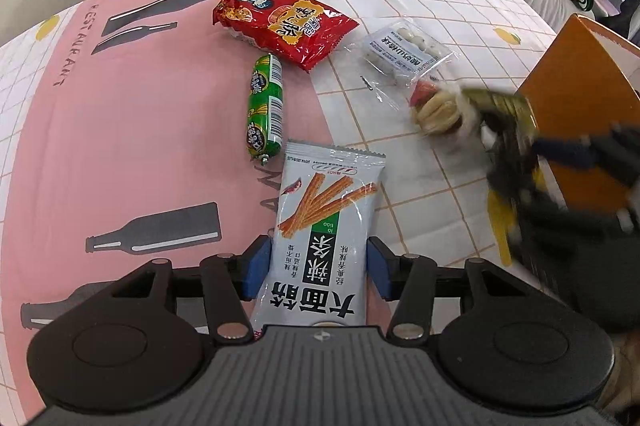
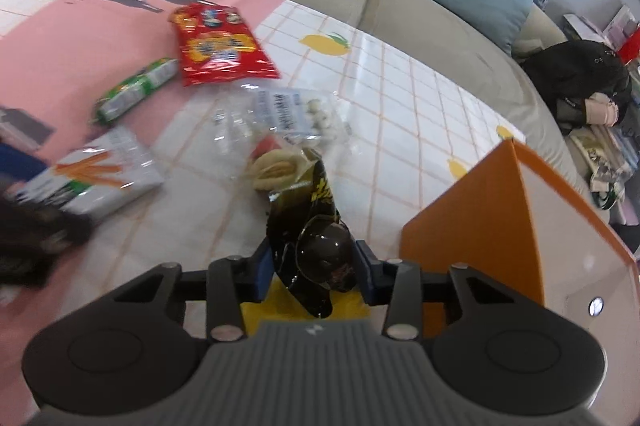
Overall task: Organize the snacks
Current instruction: 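Grasp the white spicy-strip packet with left tool while right tool grasps dark brown packet, then carry both packets over the orange box and open both tools to drop them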
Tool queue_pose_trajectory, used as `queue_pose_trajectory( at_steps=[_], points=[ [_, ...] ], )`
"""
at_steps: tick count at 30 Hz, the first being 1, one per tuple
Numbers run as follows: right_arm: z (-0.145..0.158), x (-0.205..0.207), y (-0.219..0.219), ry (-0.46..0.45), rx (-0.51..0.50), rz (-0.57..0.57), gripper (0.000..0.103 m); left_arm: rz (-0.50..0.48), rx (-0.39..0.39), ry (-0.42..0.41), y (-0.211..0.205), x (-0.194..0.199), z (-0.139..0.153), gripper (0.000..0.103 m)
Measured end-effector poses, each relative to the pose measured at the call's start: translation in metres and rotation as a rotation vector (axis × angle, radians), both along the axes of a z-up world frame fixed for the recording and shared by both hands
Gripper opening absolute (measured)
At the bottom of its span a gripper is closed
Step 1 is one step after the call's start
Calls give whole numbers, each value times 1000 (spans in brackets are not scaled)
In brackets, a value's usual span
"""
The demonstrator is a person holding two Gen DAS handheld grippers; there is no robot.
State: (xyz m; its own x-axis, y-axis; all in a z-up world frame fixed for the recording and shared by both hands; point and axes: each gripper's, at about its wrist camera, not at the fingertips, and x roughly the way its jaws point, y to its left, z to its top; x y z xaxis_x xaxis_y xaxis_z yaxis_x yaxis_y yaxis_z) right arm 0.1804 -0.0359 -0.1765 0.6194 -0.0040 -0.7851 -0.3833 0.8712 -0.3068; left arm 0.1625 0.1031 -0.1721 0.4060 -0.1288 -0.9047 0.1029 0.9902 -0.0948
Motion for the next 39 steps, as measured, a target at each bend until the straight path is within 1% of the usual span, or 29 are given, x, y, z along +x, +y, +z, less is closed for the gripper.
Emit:
queue_pose_trajectory(
  at_steps=[2, 6, 8, 12, 13, 15, 17, 19, 21, 23, 24, 25, 26, 28, 30, 31, 33, 36, 39],
  points=[
    [2, -15, 3, 18, 17, 11, 40, 3, -4, -3, 1, 0, 0, 62],
    [3, -39, 10, 33, 42, 45, 40, 12, -15, -9, 2, -1, 0, 68],
    [3, -46, 12, 31, 64, 65, 41, 13, -25, -12, 3, -1, -1, 70],
    [1, -50, 16, 3, 69, 103, 44, 5, -23, -14, 3, -1, -1, 70],
    [2, -50, 16, -5, 72, 118, 50, 5, -24, -15, 3, -1, -1, 70],
    [1, -50, 18, -41, 42, 153, 57, 5, -33, -15, 3, -1, -1, 76],
    [-2, -51, 21, -68, 15, 197, 58, 5, -43, -17, 2, -1, -1, 81],
    [-5, -49, 22, -85, 5, 227, 62, 0, -38, -24, 0, 0, -2, 83],
    [-8, -44, 21, -82, 8, 230, 62, -9, -30, -33, -2, -1, -3, 85],
    [-11, -37, 18, -51, 35, 194, 61, -19, -26, -40, -3, -1, -4, 86],
    [-12, -34, 15, -25, 56, 172, 57, -24, -19, -44, -4, -2, -4, 86],
    [-13, -32, 12, -13, 77, 145, 54, -33, -11, -47, -5, -2, -4, 86],
    [-13, -32, 10, -15, 90, 130, 54, -46, -5, -49, -7, -3, -5, 83],
    [-12, -32, 9, -13, 97, 127, 53, -73, 25, -54, -11, -4, -5, 80],
    [-11, -32, 8, -9, 104, 121, 53, -86, 71, -64, -15, -5, -4, 60],
    [-11, -32, 7, -5, 110, 115, 53, -85, 74, -67, -14, -5, -3, 58],
    [-8, -30, 5, 8, 129, 99, 52, -74, 56, -60, -13, -4, -2, 56],
    [-5, -28, 2, 31, 158, 73, 52, -54, 54, -65, -13, -5, -2, 55],
    [0, -28, -2, 45, 183, 52, 52, -5, 3, -64, -9, -7, 2, 54]
  ],
)
